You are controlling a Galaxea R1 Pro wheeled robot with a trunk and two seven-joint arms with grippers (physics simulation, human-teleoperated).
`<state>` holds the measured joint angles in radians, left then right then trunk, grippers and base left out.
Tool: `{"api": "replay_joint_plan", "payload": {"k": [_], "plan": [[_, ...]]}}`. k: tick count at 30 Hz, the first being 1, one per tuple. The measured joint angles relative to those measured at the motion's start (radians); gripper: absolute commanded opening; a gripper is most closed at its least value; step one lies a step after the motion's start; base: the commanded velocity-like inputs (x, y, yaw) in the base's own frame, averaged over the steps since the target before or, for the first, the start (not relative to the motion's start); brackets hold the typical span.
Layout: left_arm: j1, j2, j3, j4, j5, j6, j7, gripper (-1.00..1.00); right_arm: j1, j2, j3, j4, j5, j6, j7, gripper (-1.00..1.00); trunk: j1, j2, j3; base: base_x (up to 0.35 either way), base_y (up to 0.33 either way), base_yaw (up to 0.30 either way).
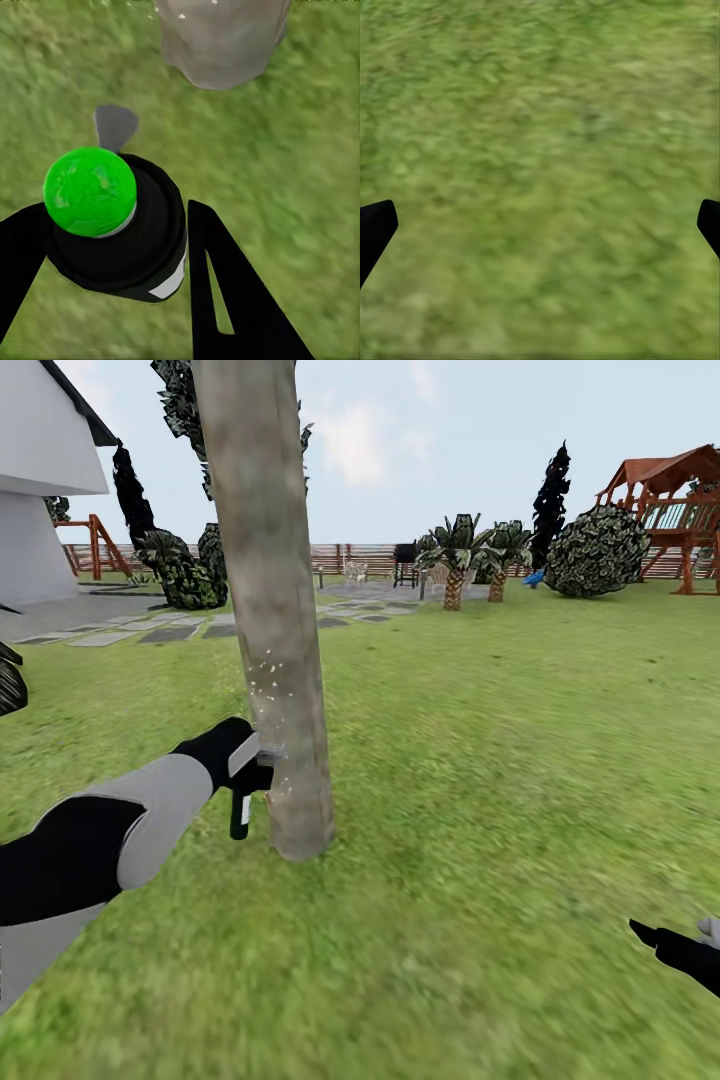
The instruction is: In the garden, pick up the pesticide atomizer on the floor and spray pesticide onto both trees until each tree trunk is fully covered.
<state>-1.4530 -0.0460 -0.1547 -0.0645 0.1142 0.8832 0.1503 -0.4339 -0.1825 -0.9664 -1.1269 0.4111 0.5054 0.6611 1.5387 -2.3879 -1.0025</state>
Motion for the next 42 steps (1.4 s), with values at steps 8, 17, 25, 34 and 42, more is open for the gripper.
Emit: {"api": "replay_joint_plan", "payload": {"k": [8,17,25,34,42], "plan": [[0.099,0.028,-0.003,0.000,-0.003,-0.151,0.000,-1.00,0.000,0.002,0.000,0.000,0.000,0.000,-0.001,1.00,0.000,0.000,0.000,0.000,0.000,0.000],[0.132,0.096,0.002,0.001,0.004,-0.347,0.008,-1.00,0.000,0.003,0.000,0.001,0.000,-0.001,-0.002,1.00,0.000,0.000,0.000,0.000,0.000,0.000],[0.278,0.098,0.003,0.001,0.014,-0.473,0.019,-1.00,0.000,0.003,0.000,-0.001,0.000,-0.001,-0.002,1.00,0.000,0.000,0.000,0.000,0.000,0.000],[0.316,0.090,0.001,-0.005,0.156,-0.482,0.014,-1.00,0.000,0.003,0.000,-0.002,0.000,-0.001,0.000,1.00,0.000,0.000,0.000,0.000,-0.053,0.152],[0.318,0.089,0.001,-0.003,0.159,-0.483,0.014,-1.00,0.000,0.003,-0.001,-0.002,0.001,-0.001,-0.001,1.00,0.000,0.000,0.000,0.000,-0.298,0.022]]}}
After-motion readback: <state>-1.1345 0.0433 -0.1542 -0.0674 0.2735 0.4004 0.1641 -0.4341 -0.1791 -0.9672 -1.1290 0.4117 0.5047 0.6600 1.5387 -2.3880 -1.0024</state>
